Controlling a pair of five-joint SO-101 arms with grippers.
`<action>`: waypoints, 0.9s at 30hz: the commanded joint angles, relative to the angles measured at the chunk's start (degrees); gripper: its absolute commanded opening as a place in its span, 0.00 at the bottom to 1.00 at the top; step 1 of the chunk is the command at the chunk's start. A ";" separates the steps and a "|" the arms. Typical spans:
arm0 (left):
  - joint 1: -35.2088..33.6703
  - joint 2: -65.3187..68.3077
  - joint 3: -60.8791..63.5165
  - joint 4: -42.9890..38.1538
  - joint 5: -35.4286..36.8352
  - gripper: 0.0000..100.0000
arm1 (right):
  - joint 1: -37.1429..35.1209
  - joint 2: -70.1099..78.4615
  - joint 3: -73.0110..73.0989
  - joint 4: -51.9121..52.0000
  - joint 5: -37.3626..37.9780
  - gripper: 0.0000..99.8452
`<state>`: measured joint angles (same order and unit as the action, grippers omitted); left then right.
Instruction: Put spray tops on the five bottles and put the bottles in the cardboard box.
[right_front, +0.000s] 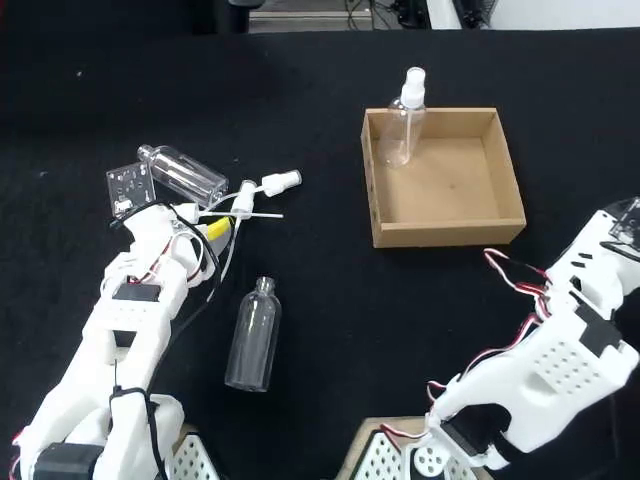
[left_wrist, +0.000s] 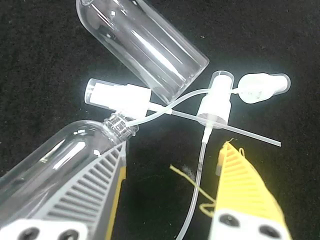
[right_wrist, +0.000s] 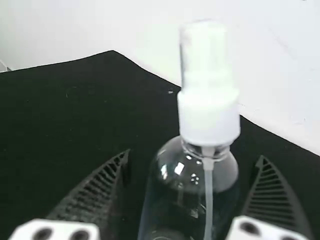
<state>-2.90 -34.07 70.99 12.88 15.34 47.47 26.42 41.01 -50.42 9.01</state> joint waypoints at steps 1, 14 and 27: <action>0.75 -1.49 -1.01 -1.41 0.44 0.29 | -0.26 -0.75 -2.33 -0.18 0.18 0.31; 0.75 -1.49 -1.01 -1.41 0.44 0.29 | 3.43 -0.84 -6.20 -0.18 0.00 0.01; 0.75 -1.41 3.30 -10.99 0.44 0.29 | -3.87 -30.02 -0.84 18.81 -8.00 0.01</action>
<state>-2.90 -34.15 73.71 6.11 15.34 47.74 8.31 40.75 -41.63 1.89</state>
